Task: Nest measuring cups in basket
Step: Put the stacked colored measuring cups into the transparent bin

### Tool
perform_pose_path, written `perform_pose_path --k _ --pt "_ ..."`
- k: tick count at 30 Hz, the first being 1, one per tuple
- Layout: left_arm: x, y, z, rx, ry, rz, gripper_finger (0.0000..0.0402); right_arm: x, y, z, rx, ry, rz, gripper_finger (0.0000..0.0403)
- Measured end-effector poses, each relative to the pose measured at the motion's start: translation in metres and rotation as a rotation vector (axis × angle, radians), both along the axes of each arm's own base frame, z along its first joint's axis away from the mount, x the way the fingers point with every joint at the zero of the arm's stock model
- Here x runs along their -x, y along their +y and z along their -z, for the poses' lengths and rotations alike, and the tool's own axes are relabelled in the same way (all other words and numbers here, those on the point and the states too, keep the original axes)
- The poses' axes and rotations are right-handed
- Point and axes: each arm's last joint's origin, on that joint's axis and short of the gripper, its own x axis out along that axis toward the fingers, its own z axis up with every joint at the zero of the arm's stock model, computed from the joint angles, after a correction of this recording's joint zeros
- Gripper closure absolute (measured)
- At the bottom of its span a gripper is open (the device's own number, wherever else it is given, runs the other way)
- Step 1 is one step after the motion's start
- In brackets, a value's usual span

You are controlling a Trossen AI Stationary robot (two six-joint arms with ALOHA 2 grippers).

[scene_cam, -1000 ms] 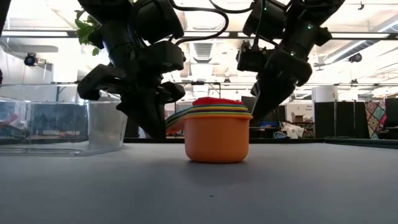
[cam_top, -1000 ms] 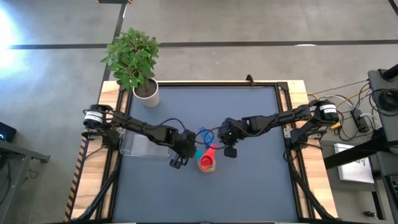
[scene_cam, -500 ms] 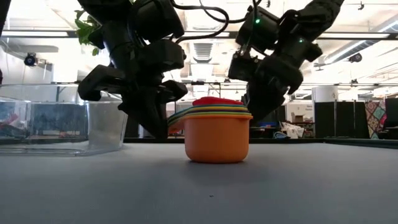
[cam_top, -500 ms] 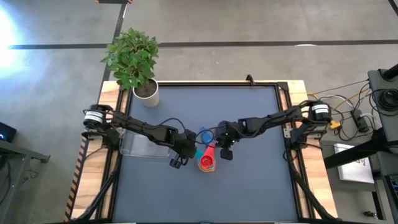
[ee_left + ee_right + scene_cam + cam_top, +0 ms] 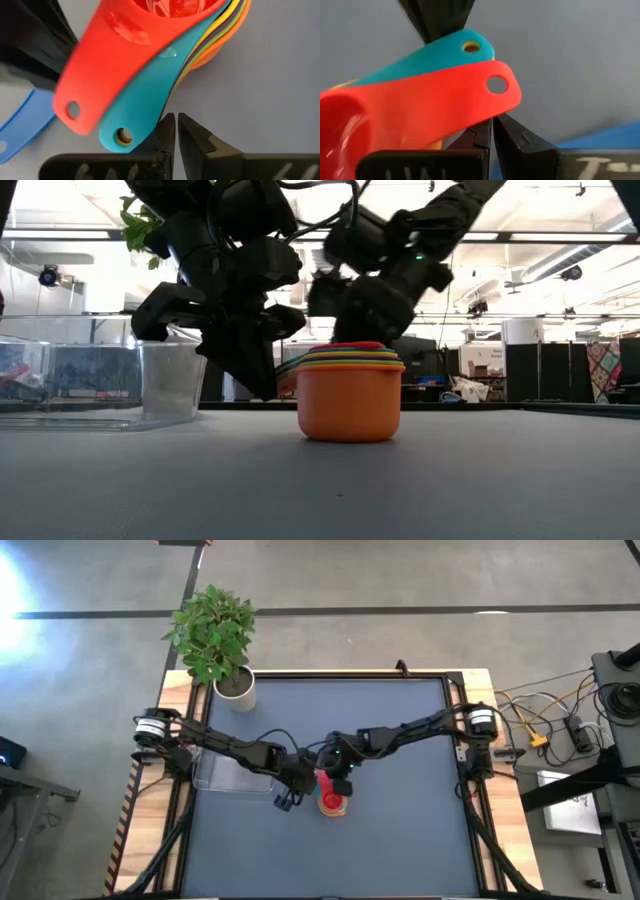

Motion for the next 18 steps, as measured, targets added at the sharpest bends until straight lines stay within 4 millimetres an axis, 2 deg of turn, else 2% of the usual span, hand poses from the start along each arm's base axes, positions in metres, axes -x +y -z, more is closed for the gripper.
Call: perform_pose_path --k 4,8,12,18 --pt "0.000 -0.001 0.000 0.003 0.004 0.004 0.0398 -0.015 -0.001 0.001 0.006 0.014 -0.026 0.0394" --pt "0.001 -0.001 0.001 0.011 0.016 -0.005 0.0398 -0.016 -0.001 -0.002 -0.007 0.026 -0.044 0.0394" --pt "0.009 0.001 -0.007 0.005 0.049 -0.018 0.0398 -0.002 -0.002 -0.011 0.007 0.058 -0.044 0.0394" --pt "0.019 0.005 -0.040 -0.001 -0.045 -0.005 0.0398 0.031 -0.004 -0.031 0.097 0.031 0.057 0.0394"
